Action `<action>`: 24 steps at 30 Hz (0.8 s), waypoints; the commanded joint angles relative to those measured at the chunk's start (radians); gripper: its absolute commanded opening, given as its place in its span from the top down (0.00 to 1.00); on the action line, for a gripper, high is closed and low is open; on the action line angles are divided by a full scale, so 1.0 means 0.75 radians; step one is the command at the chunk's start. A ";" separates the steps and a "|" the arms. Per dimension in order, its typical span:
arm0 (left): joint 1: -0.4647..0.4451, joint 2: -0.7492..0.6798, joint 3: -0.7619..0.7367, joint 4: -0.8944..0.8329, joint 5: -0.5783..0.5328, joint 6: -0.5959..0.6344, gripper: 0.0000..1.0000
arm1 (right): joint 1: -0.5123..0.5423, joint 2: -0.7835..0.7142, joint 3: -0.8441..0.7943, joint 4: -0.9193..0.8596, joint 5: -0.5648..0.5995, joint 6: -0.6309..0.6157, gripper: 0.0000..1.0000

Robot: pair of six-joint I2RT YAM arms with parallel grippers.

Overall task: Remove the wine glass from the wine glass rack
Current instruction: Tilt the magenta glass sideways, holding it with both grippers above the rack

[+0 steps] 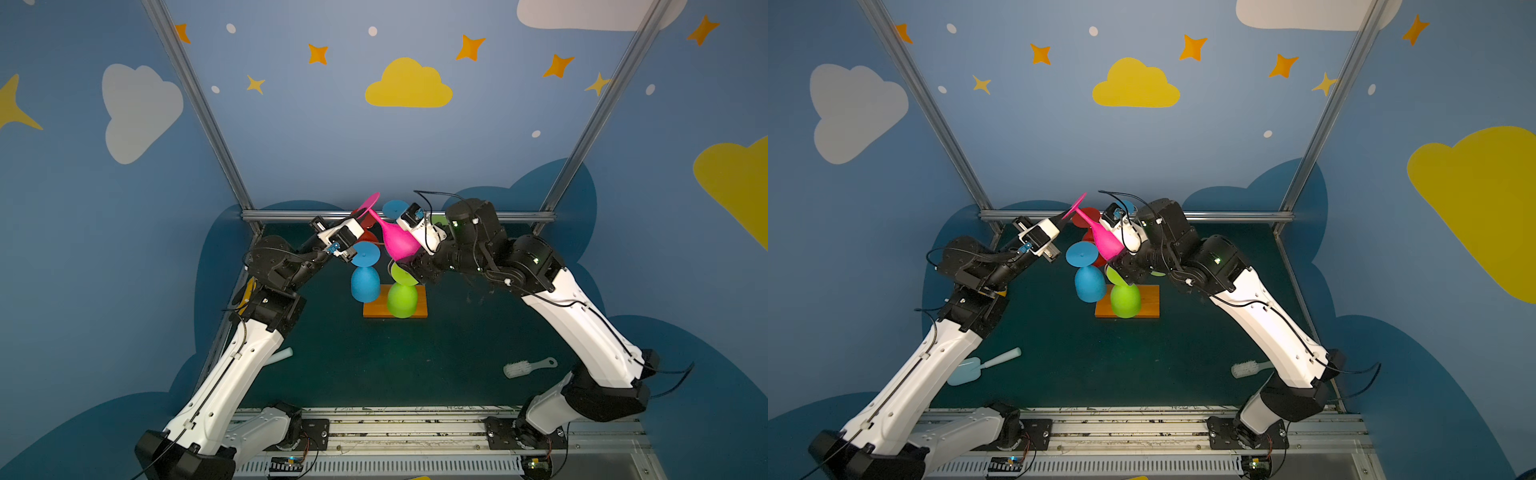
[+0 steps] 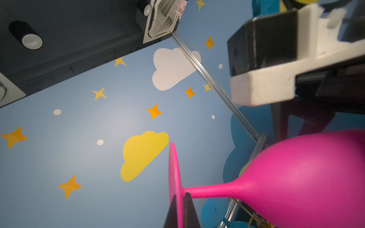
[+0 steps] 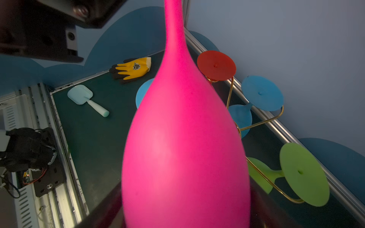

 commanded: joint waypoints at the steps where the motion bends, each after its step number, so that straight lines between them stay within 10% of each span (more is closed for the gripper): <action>1: -0.019 -0.048 -0.012 0.094 -0.061 -0.172 0.97 | 0.000 -0.057 -0.062 0.087 -0.087 0.032 0.16; 24: -0.019 -0.159 -0.161 -0.038 -0.379 -0.888 0.97 | -0.352 -0.559 -0.640 0.716 -0.641 0.422 0.12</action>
